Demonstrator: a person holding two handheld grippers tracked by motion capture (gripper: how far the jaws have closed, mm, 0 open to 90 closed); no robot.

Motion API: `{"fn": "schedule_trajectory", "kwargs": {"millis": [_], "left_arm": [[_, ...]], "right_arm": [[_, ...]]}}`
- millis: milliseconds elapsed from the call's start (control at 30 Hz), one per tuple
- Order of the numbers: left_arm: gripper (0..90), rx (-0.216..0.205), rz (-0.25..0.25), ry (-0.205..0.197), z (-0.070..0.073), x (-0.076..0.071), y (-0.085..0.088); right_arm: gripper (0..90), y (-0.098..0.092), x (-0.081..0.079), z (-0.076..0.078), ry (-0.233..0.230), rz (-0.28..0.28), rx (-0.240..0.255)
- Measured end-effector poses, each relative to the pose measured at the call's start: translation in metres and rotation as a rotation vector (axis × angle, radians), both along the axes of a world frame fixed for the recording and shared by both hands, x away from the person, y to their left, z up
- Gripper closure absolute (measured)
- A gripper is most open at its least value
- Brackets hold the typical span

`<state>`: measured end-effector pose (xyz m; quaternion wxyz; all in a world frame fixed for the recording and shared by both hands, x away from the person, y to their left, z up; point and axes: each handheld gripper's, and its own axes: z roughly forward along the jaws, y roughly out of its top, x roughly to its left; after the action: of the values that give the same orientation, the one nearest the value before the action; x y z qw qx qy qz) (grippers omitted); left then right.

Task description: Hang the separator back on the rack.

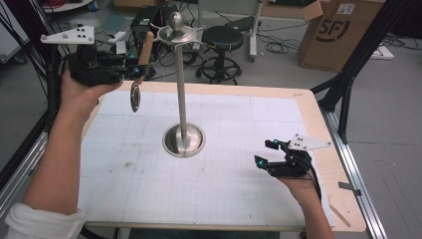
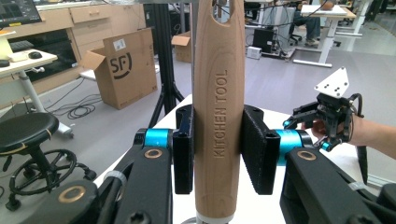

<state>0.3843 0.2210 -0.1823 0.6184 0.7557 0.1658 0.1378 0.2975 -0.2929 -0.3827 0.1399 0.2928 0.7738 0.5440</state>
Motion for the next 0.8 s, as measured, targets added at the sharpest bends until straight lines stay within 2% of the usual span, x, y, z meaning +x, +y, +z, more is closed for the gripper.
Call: {"fn": "schedule_trajectory", "kwargs": {"millis": [433, 800], "left_arm": [[67.6, 0.008, -0.008, 0.01, -0.005, 0.004, -0.006], [67.5, 0.006, -0.023, 0.042, -0.011, 0.01, -0.015]], "right_arm": [[25.1, 0.0, 0.0, 0.001, -0.001, 0.002, 0.004], [25.2, 0.0, 0.0, 0.001, -0.005, 0.003, 0.002]]}}
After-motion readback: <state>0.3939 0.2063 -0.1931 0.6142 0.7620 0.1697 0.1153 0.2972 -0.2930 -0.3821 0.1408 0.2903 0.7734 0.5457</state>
